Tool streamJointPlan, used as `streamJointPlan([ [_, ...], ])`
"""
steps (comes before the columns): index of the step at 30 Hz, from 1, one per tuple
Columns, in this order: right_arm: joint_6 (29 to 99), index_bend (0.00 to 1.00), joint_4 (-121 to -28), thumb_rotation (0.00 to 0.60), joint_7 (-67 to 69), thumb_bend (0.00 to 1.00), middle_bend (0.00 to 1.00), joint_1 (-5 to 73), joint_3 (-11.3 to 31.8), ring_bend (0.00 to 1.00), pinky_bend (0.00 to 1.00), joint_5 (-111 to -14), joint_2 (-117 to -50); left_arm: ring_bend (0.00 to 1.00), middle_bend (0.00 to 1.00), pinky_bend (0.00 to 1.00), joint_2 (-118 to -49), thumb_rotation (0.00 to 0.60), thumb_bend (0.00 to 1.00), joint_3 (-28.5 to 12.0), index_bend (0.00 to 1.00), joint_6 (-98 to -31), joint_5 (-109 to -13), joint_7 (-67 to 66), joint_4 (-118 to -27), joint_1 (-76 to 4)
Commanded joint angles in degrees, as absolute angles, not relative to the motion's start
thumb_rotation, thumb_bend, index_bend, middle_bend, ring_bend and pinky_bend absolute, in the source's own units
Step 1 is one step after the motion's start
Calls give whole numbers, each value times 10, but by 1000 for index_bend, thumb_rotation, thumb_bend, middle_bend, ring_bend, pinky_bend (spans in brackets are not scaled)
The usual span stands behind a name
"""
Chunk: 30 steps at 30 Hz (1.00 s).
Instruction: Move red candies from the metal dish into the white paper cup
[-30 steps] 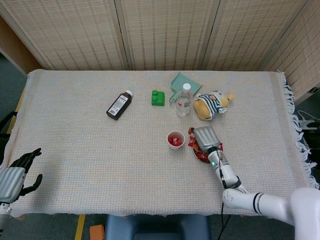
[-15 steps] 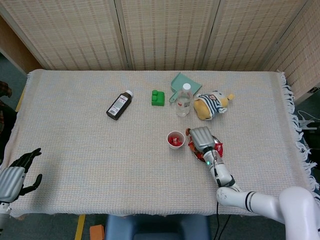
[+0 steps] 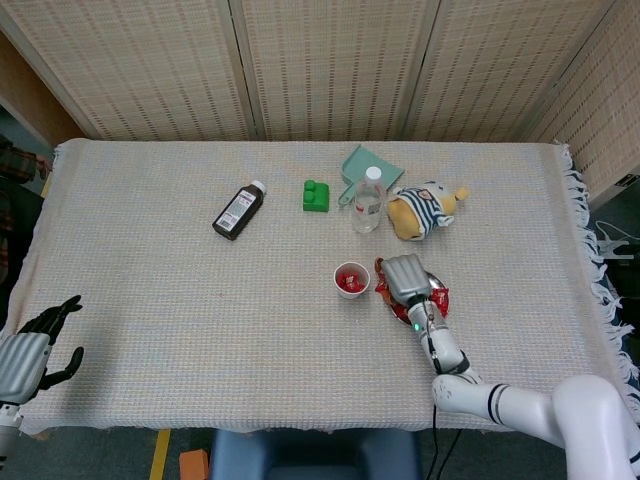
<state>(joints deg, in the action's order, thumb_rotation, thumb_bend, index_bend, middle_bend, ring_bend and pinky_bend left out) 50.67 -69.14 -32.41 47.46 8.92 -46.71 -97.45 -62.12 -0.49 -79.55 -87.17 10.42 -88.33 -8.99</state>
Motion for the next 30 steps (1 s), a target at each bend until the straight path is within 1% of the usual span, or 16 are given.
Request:
streamJointPlan([
  [1, 510, 394, -699, 600, -329, 220, 877, 471, 87, 795, 1000, -466, -967, 142, 162, 263, -621, 600, 464, -5, 25, -796, -872, 104, -883, -90],
  [7, 507, 394, -713, 600, -328, 220, 877, 469, 89, 796, 1000, -465, -959, 142, 162, 270, -622, 600, 465, -4, 25, -794, -873, 101, -884, -91],
  [19, 495, 412, -692, 600, -336, 220, 877, 477, 90, 796, 1000, -458, -976, 143, 162, 273, -622, 600, 464, -5, 25, -794, -871, 102, -883, -90],
  [30, 499, 512, -668, 600, -345, 219, 877, 483, 94, 803, 1000, -455, -996, 143, 162, 274, -622, 600, 464, -4, 25, -794, -873, 101, -883, -91],
])
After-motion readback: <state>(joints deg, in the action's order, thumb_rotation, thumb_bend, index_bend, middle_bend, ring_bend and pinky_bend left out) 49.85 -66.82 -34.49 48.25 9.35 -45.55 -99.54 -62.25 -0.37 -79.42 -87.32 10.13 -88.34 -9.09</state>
